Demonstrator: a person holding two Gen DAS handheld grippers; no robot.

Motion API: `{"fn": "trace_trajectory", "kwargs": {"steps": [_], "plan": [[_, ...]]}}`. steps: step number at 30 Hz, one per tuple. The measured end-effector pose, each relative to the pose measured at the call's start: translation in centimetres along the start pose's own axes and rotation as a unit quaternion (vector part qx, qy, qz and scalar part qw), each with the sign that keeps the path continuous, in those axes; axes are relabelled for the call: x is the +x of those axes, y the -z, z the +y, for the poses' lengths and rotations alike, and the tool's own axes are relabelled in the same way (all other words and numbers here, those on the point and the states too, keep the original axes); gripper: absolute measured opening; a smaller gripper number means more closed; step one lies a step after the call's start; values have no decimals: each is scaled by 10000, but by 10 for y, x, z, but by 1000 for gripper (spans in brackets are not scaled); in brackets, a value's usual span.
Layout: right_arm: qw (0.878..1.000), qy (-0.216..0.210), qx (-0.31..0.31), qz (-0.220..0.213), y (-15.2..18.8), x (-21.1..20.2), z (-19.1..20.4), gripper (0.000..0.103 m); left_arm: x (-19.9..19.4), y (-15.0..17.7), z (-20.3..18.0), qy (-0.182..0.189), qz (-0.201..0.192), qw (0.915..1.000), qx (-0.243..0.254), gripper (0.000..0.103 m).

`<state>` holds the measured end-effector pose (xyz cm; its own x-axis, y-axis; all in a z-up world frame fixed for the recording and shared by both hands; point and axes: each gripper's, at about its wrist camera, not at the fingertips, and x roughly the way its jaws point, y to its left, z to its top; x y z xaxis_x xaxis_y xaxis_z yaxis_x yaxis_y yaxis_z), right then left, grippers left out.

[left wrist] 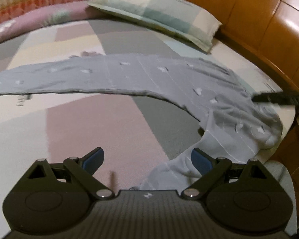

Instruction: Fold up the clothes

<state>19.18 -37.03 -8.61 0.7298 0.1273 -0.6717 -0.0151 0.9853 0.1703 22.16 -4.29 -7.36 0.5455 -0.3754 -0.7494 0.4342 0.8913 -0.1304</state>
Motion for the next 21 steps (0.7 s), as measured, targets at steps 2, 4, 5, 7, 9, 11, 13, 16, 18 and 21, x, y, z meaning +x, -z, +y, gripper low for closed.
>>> {"fn": "trace_trajectory", "kwargs": {"steps": [2, 4, 5, 7, 9, 11, 13, 16, 18, 21], "plan": [[9995, -214, -241, 13, 8, -14, 25, 81, -13, 3, 5, -169, -21, 9998, -114, 95], [9978, -427, -506, 58, 16, -25, 51, 83, -25, 8, 9, -288, -26, 9993, -216, 95], [9967, -503, -627, 63, 19, -28, 65, 85, -31, 10, 12, -346, -32, 9990, -265, 95], [9940, -582, -910, 148, 26, -29, 92, 87, -41, 15, 15, -419, -49, 9986, -326, 95], [9901, -566, -1259, 238, 36, -27, 119, 87, -49, 21, 16, -447, -70, 9984, -345, 95], [9850, -546, -1607, 326, 47, -24, 145, 87, -55, 26, 17, -461, -92, 9983, -347, 95], [9792, -509, -1916, 432, 57, -18, 170, 87, -62, 30, 19, -483, -171, 9979, -390, 95], [9697, -323, -2362, 532, 69, -6, 201, 88, -73, 35, 26, -520, -333, 9968, -501, 95], [9635, -180, -2603, 600, 75, 4, 217, 88, -80, 36, 32, -560, -430, 9959, -570, 95], [9578, -140, -2782, 705, 83, 18, 232, 88, -85, 38, 41, -578, -523, 9947, -669, 95]]}}
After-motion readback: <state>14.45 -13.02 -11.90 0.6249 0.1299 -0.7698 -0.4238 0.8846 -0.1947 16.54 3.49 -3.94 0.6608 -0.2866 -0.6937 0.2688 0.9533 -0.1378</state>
